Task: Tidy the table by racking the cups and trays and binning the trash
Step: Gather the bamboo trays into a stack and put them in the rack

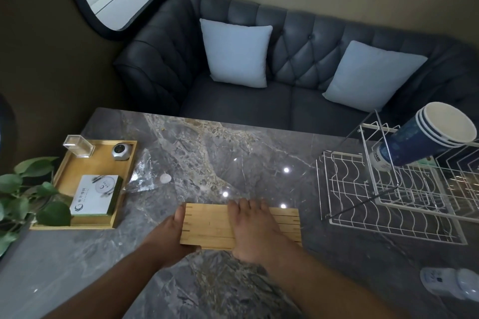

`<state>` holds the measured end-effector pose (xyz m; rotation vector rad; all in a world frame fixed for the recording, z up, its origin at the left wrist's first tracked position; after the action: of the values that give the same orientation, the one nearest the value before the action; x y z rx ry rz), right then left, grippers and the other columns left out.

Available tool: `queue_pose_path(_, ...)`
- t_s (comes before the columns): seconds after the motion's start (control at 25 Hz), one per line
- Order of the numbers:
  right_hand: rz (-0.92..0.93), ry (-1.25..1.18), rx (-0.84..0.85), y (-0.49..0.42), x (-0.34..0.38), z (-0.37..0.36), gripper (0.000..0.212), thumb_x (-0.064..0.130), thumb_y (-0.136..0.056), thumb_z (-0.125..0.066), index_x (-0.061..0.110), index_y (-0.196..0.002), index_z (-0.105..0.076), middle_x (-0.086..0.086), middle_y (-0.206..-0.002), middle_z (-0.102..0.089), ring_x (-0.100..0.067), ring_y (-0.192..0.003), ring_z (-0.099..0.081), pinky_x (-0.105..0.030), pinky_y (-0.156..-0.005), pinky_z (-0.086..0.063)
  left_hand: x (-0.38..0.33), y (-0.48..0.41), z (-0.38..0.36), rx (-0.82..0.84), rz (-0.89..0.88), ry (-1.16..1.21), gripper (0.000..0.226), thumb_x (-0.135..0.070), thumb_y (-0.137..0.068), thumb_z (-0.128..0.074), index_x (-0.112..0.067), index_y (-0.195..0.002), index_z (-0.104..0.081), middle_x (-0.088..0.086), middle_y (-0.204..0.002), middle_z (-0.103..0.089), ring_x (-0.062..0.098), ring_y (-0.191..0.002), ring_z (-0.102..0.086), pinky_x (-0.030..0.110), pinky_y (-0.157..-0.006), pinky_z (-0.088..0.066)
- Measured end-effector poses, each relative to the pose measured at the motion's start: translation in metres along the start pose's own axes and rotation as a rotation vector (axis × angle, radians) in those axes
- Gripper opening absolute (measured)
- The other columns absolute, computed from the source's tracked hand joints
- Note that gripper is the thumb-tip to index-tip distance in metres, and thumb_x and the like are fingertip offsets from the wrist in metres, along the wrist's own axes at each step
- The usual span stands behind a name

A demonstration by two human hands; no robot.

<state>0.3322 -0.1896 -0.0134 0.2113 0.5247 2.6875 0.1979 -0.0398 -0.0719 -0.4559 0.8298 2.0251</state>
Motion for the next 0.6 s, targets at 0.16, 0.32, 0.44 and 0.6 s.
queue_pose_path(0.16,-0.015,0.019,-0.018,-0.007,0.009,0.005,0.089,0.037,-0.063,-0.079,0.010,-0.134,-0.033,-0.015,-0.124,-0.047,-0.034,-0.109,-0.047,-0.050,-0.098,-0.036,-0.001,0.001,0.000,-0.016,0.010,0.023,0.098,-0.044,-0.062,-0.082,-0.040,-0.138,-0.020,-0.013,-0.106,-0.062,0.011,-0.092,-0.063,0.027,-0.072,-0.051)
queue_pose_path(0.32,0.020,-0.031,-0.057,0.003,0.002,0.005,0.094,0.037,-0.061,-0.077,0.013,-0.139,-0.029,-0.012,-0.127,-0.047,-0.033,-0.112,-0.048,-0.050,-0.103,-0.038,-0.001,0.009,-0.001,-0.042,0.008,0.025,0.097,-0.053,-0.057,-0.079,-0.041,-0.137,-0.025,-0.012,-0.112,-0.066,0.015,-0.105,-0.067,0.035,-0.080,-0.059)
queue_pose_path(0.44,0.007,-0.144,-0.102,0.016,-0.013,0.011,0.093,0.047,-0.060,-0.076,0.020,-0.134,-0.027,-0.006,-0.128,-0.046,-0.030,-0.113,-0.048,-0.047,-0.104,-0.040,0.006,0.017,0.003,-0.076,0.057,0.077,0.107,-0.061,-0.051,-0.084,-0.044,-0.142,-0.031,-0.016,-0.127,-0.060,0.010,-0.117,-0.059,0.037,-0.094,-0.054)
queue_pose_path(0.6,-0.080,-0.444,-0.139,0.034,-0.038,0.026,0.099,0.068,-0.060,-0.069,0.032,-0.138,-0.021,0.004,-0.135,-0.041,-0.021,-0.120,-0.043,-0.035,-0.100,-0.038,0.001,0.022,0.008,0.012,0.143,0.455,0.091,-0.053,-0.054,-0.095,-0.046,-0.130,-0.046,-0.011,-0.116,-0.070,0.008,-0.106,-0.068,0.023,-0.080,-0.057)
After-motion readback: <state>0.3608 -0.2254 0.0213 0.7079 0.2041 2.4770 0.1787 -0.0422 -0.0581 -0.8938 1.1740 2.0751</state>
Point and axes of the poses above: each hand's wrist, its own y-axis away from the middle knuckle, its own z-axis out of the back of the hand, x = y × z, the point moved 6 cm from there along -y, towards the middle knuckle
